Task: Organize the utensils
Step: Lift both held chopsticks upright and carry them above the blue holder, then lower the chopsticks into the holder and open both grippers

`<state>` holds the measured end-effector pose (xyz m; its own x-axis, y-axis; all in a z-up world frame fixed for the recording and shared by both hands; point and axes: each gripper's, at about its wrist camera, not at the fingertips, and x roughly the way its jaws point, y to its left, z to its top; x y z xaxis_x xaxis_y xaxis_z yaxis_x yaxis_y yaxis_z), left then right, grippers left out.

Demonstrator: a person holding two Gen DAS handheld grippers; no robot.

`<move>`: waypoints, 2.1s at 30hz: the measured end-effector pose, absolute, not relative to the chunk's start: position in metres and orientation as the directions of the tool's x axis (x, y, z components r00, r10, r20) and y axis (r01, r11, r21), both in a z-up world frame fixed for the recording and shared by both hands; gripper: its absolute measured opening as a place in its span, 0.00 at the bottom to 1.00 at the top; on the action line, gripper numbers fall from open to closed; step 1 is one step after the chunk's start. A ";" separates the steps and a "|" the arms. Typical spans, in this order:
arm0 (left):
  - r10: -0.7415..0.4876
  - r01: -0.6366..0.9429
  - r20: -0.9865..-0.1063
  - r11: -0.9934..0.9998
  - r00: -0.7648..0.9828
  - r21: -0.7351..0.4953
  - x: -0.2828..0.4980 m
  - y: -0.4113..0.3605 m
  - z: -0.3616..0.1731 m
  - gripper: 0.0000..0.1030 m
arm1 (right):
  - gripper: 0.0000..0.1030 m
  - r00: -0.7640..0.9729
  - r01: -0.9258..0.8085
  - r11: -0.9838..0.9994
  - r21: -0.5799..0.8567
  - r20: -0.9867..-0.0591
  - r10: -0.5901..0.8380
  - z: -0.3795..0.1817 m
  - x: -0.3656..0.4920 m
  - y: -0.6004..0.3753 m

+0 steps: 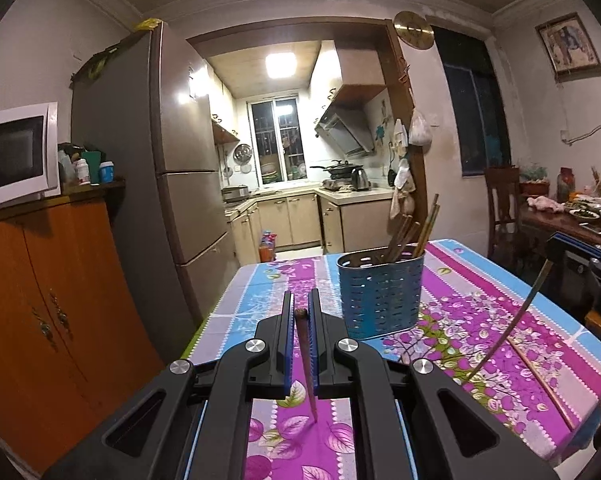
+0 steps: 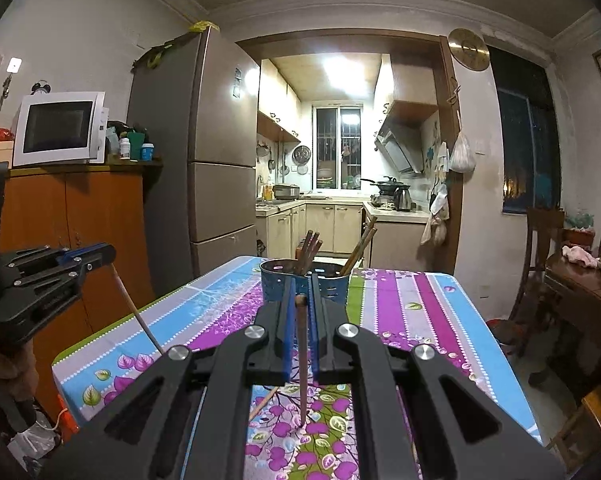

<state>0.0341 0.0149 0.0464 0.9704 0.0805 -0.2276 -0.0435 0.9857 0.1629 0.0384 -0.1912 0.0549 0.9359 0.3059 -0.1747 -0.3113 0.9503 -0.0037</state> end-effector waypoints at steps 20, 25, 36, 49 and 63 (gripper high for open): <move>0.154 -0.097 -0.238 0.966 0.959 0.238 0.060 0.009 0.053 0.08 | 0.05 0.937 -0.322 0.946 -0.024 -0.149 0.315 0.084 0.061 -0.195; 0.163 -0.103 -0.230 0.962 0.959 0.252 0.064 0.007 0.056 0.08 | 0.05 0.938 -0.326 0.945 -0.039 -0.134 0.319 0.097 0.071 -0.191; 0.140 -0.081 -0.237 0.966 0.961 0.245 0.088 0.013 0.071 0.08 | 0.05 0.937 -0.337 0.940 -0.057 -0.114 0.329 0.129 0.098 -0.186; -0.072 0.086 -0.103 0.987 0.992 0.138 0.145 0.006 0.179 0.08 | 0.05 0.952 -0.305 0.952 0.008 -0.024 0.305 0.189 0.160 -0.195; -0.163 0.159 0.048 0.984 0.985 0.082 0.236 -0.026 0.199 0.07 | 0.05 0.964 -0.264 0.957 0.121 0.041 0.261 0.192 0.226 -0.204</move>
<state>0.2360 -0.0262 0.1991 0.9855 -0.1630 0.0480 0.1587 0.9839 0.0819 0.2263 -0.2041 0.1919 0.9644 0.2613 0.0409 -0.2644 0.9569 0.1205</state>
